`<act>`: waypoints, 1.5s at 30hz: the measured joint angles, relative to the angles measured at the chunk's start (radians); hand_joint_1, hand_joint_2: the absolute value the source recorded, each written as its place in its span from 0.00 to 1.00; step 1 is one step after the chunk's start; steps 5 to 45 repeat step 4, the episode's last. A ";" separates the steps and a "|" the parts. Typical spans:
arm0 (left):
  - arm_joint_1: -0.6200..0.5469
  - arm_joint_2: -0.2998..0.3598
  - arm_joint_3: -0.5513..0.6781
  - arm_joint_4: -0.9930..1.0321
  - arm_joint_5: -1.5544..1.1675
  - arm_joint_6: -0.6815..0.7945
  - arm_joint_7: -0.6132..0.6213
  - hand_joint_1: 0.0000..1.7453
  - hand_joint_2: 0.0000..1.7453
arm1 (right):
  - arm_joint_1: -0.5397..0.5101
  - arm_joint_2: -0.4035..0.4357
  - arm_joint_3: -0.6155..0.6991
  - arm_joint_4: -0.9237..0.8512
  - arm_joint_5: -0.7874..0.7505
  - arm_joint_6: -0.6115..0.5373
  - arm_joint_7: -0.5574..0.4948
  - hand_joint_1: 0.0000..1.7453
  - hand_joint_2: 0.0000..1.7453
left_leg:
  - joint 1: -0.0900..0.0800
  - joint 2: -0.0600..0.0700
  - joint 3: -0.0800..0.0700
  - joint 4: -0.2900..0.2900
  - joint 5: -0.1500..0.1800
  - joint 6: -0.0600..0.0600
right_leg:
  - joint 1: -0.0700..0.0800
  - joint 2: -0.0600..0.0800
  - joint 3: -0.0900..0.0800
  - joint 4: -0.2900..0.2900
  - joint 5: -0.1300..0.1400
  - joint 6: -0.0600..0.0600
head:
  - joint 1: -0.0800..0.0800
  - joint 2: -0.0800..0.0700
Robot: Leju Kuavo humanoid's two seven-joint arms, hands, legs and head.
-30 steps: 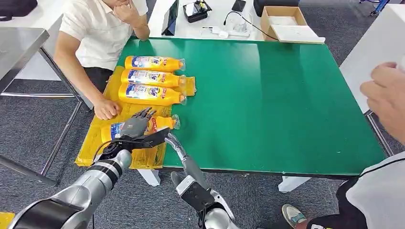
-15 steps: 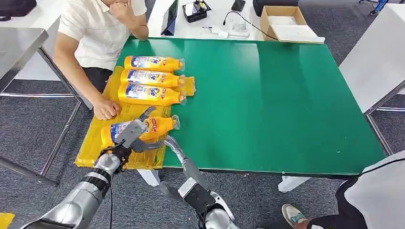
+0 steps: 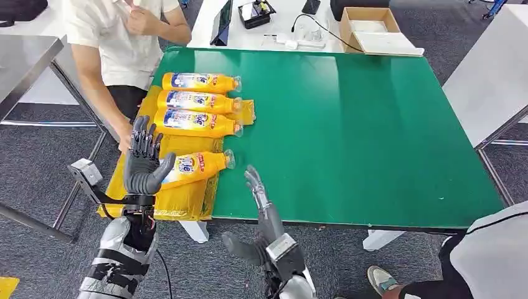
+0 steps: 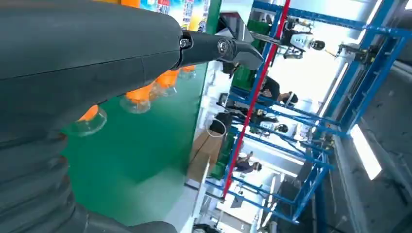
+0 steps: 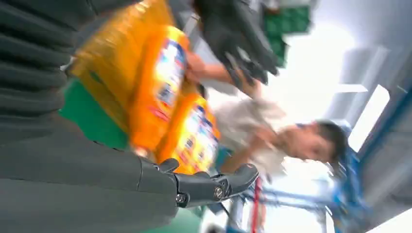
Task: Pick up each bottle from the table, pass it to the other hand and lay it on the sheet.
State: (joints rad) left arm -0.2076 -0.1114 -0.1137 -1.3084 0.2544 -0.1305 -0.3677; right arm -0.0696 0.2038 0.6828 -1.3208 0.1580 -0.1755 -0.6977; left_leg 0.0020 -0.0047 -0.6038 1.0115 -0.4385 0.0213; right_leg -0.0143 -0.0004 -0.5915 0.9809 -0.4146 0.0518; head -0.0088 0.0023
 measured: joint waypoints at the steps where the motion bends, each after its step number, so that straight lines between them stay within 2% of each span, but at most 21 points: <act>1: 0.006 -0.004 -0.003 -0.007 0.007 0.001 0.002 0.00 1.00 | 0.012 -0.004 0.000 -0.025 -0.004 -0.032 -0.001 0.00 1.00 | 0.000 0.000 0.000 0.000 0.000 0.000 | 0.000 0.000 0.000 0.000 0.000 0.000 | 0.000 0.000; 4: 0.044 -0.014 -0.028 -0.050 0.007 0.012 0.007 0.00 1.00 | 0.048 -0.026 -0.001 -0.152 -0.022 -0.215 -0.002 0.00 1.00 | 0.000 0.000 0.000 0.000 0.000 0.000 | 0.000 0.000 0.000 0.000 0.000 0.000 | 0.000 0.000; 45: 0.044 -0.014 -0.028 -0.050 0.007 0.012 0.007 0.00 1.00 | 0.048 -0.026 -0.001 -0.152 -0.022 -0.215 -0.002 0.00 1.00 | 0.000 0.000 0.000 0.000 0.000 0.000 | 0.000 0.000 0.000 0.000 0.000 0.000 | 0.000 0.000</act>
